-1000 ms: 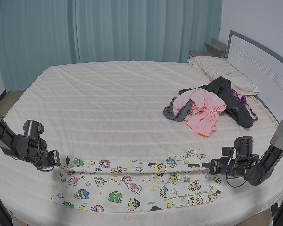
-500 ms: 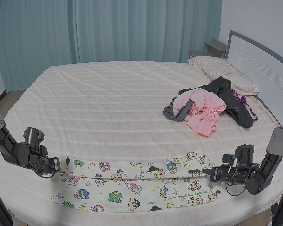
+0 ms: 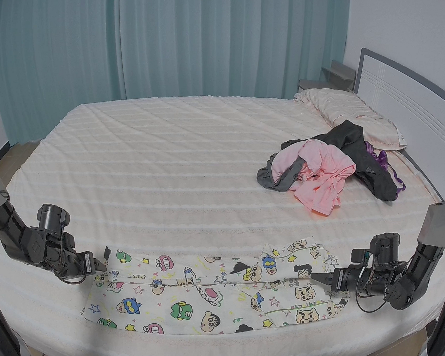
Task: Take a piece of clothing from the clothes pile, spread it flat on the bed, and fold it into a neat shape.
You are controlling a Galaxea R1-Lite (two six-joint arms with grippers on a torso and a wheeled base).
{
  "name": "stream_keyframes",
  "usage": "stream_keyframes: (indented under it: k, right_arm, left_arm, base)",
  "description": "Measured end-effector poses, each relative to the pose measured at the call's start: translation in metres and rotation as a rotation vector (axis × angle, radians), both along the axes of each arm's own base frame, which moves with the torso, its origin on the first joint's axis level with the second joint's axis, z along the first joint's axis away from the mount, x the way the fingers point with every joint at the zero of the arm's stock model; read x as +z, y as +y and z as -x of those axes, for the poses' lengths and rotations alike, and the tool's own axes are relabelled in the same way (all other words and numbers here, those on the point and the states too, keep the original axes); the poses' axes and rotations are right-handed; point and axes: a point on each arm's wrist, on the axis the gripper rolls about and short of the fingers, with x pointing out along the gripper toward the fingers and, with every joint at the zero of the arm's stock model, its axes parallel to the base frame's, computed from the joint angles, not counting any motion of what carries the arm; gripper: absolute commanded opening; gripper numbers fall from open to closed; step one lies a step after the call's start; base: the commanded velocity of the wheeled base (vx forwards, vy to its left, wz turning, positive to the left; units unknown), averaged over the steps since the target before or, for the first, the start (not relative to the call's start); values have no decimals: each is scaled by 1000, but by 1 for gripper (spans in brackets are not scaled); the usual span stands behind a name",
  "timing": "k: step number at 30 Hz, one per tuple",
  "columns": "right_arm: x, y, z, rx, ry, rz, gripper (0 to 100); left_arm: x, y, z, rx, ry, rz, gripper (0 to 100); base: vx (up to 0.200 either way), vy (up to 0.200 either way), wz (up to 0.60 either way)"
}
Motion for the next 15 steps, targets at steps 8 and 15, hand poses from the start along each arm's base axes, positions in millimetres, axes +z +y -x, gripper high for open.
stream_keyframes:
  k: [8,15]
  right_arm:
    - [6,-2,5,-58,27,-67,100]
    - [9,6,4,-121,77,-173,100]
  left_arm:
    - [6,13,7,38,-18,28,100]
    - [17,27,16,154,-44,122,100]
  base:
    - [0,0,0]
    - [0,0,0]
